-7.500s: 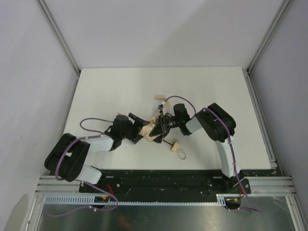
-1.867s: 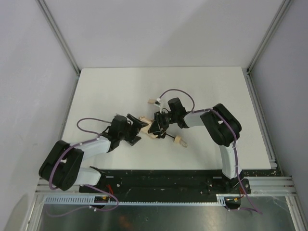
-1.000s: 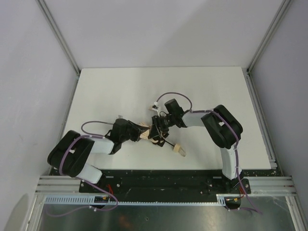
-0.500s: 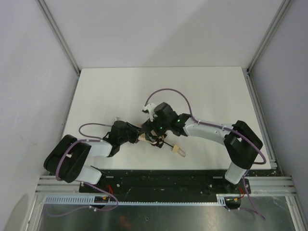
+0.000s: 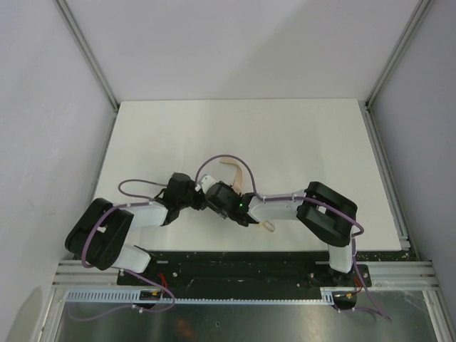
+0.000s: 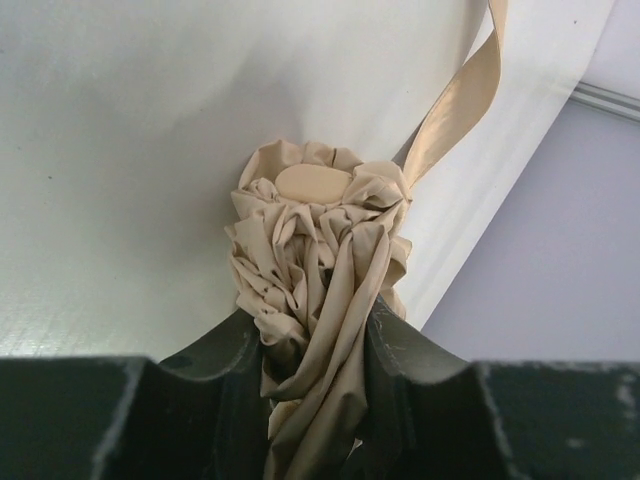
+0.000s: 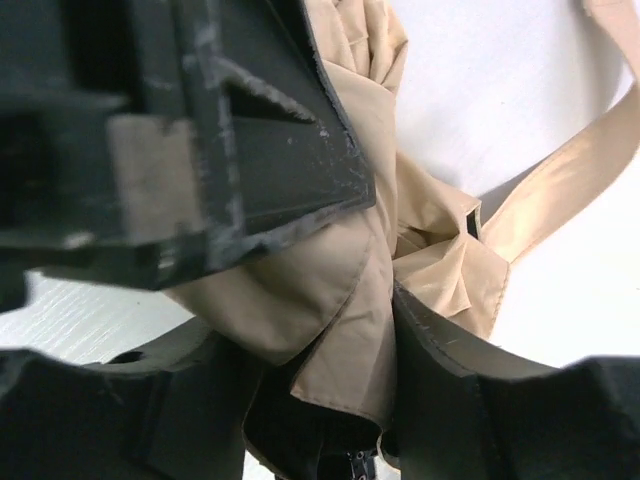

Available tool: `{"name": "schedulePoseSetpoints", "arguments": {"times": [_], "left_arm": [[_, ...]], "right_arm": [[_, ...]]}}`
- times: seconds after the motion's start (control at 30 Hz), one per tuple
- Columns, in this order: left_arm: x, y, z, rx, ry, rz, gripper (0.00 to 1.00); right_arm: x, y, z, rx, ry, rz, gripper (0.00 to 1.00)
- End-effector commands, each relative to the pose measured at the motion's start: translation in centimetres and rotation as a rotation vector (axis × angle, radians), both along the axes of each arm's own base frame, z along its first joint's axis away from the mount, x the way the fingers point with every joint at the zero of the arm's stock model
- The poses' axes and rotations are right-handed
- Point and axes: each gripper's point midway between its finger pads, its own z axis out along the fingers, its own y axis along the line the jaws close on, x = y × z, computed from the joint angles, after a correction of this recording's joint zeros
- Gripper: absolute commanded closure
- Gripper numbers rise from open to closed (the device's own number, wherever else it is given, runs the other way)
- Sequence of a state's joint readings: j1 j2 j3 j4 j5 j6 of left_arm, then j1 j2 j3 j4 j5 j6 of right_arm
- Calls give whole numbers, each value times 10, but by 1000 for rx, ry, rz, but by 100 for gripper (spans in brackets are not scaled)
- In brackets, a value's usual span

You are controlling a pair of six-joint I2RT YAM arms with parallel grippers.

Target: Put away the umbrella

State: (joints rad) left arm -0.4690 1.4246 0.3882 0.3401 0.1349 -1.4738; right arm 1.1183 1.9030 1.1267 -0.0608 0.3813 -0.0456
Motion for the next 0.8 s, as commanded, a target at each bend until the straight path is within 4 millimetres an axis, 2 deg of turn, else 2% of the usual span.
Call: {"name": "schedulePoseSetpoints", "arguments": {"times": [0.0,0.07,0.1,0.13,0.17,0.27,0.33,0.4,0.47,0.77], "left_arm": [[-21,7,-23,88,125,-24,100],[-19,4,-19,83,115,-41,99],[-18,3,-17,82,107,-48,94],[-17,2,-15,79,98,-53,84],[-15,2,-12,80,85,-57,68],[-9,5,-1,91,28,-52,25],[-5,10,6,100,-9,-44,9],[-3,12,12,97,-31,-39,3],[-4,12,13,86,-39,-48,1],[-9,12,-5,81,0,-54,1]], "right_arm": [[7,-27,-25,-129,-91,-72,59],[5,-31,-34,-130,-62,-69,74],[3,-33,-39,-122,-32,-59,82],[-2,-33,-45,-109,11,-37,91],[-8,-34,-52,-98,60,-8,95],[-21,-31,-64,-17,204,70,99],[-32,-28,-69,54,320,124,100],[-42,-26,-71,119,425,170,100],[-46,-24,-71,173,495,192,100],[-49,-13,-45,465,760,253,100]]}}
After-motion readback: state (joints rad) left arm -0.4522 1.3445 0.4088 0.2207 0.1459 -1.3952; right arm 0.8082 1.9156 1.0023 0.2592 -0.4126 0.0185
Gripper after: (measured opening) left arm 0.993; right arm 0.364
